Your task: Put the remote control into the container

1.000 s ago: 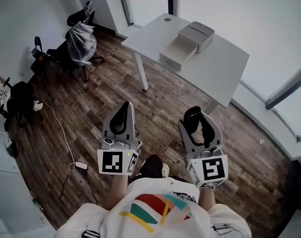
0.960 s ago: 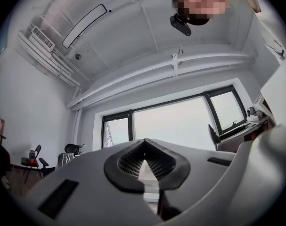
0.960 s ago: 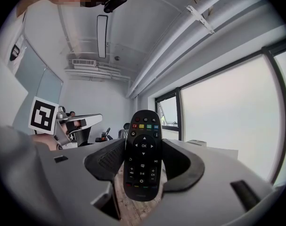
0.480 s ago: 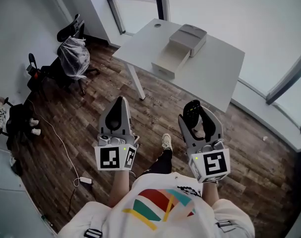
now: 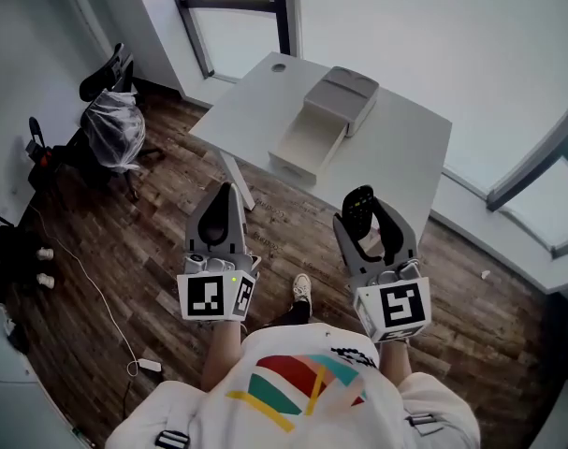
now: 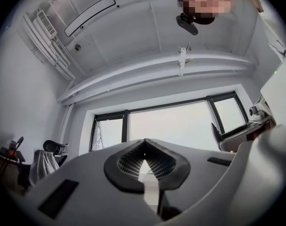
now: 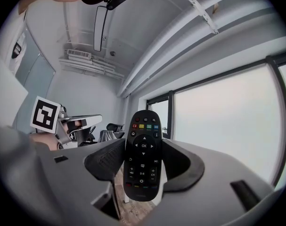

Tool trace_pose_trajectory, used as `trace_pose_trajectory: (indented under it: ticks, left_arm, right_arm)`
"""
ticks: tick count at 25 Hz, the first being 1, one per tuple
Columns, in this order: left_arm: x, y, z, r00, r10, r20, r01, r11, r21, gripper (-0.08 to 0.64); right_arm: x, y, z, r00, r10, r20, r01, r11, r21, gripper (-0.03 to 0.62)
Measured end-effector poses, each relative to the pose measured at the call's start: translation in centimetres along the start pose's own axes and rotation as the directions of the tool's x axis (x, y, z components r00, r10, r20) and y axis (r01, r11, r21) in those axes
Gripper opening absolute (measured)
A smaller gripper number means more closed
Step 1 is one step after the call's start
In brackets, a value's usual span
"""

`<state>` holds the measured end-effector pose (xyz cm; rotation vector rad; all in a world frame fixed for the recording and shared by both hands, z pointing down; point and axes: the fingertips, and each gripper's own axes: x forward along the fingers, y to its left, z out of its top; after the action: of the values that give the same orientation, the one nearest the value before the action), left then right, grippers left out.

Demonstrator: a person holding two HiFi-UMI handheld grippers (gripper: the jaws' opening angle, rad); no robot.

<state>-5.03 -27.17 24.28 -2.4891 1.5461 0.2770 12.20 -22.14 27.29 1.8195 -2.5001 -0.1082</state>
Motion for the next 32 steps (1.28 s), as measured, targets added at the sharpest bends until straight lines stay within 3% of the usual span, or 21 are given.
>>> trace_pose_trajectory:
  ticks: [5, 16, 26, 32]
  left_arm:
    - [3.8, 3.1, -1.6, 0.999, 0.030, -0.021, -0.030, 0.999, -0.030, 0.003]
    - [11.6, 9.9, -8.6, 0.991, 0.091, -0.102, -0.101, 0.990, -0.097, 0.003]
    - [15.7, 12.6, -12.3, 0.988, 0.068, -0.142, -0.089, 0.985, -0.149, 0.003]
    - [15.7, 14.8, -13.0, 0.981, 0.124, -0.152, -0.146, 0.979, -0.145, 0.003]
  right_arm:
    - [5.0, -1.5, -0.1, 0.999, 0.004, -0.047, -0.006, 1.000, -0.024, 0.249]
    - [16.9, -3.1, -3.1, 0.985, 0.059, -0.163, -0.067, 0.997, -0.047, 0.249]
    - [22.6, -5.2, -4.8, 0.963, 0.008, -0.268, -0.033, 0.995, -0.089, 0.249]
    - [25.3, -5.2, -4.7, 0.957, 0.033, -0.288, -0.071, 0.990, -0.124, 0.249]
